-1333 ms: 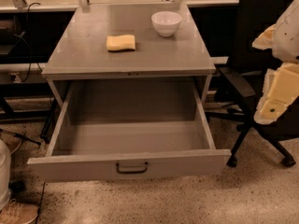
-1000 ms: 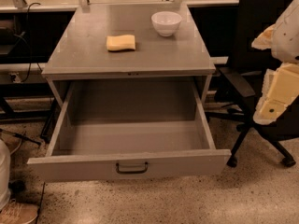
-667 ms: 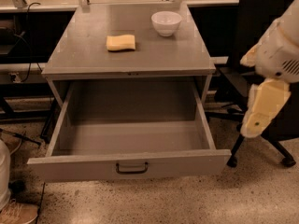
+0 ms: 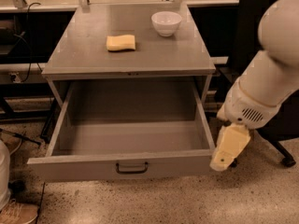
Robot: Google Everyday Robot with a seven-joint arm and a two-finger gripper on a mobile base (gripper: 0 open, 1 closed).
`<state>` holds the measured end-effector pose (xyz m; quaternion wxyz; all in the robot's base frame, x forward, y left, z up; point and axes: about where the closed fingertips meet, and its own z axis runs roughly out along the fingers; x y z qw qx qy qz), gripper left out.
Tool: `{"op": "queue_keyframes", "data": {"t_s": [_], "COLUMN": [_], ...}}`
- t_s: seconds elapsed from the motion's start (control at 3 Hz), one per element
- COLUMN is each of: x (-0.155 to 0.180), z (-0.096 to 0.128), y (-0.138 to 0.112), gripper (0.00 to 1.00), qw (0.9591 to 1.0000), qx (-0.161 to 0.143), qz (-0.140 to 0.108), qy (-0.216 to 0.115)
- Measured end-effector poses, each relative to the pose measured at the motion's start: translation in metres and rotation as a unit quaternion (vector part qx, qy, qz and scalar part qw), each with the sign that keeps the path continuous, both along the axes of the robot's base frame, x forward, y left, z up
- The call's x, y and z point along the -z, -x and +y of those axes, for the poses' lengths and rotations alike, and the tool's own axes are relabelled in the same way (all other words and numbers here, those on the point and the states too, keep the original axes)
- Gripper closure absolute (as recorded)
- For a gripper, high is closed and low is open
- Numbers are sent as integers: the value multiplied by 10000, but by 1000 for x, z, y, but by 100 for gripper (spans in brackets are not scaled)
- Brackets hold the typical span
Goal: Close top drawer
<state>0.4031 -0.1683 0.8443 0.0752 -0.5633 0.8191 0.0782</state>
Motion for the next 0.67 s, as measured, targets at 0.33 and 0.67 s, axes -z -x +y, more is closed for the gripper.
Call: {"op": "queue_keyframes", "data": {"t_s": [0.33,0.67], "x": [38,67], "z": [9,20], "y": [12,13], "gripper": [41,70], "qw": [9993,9984], "qx": [167,189], "qz": [248,319], "qy": [-229,-433]}}
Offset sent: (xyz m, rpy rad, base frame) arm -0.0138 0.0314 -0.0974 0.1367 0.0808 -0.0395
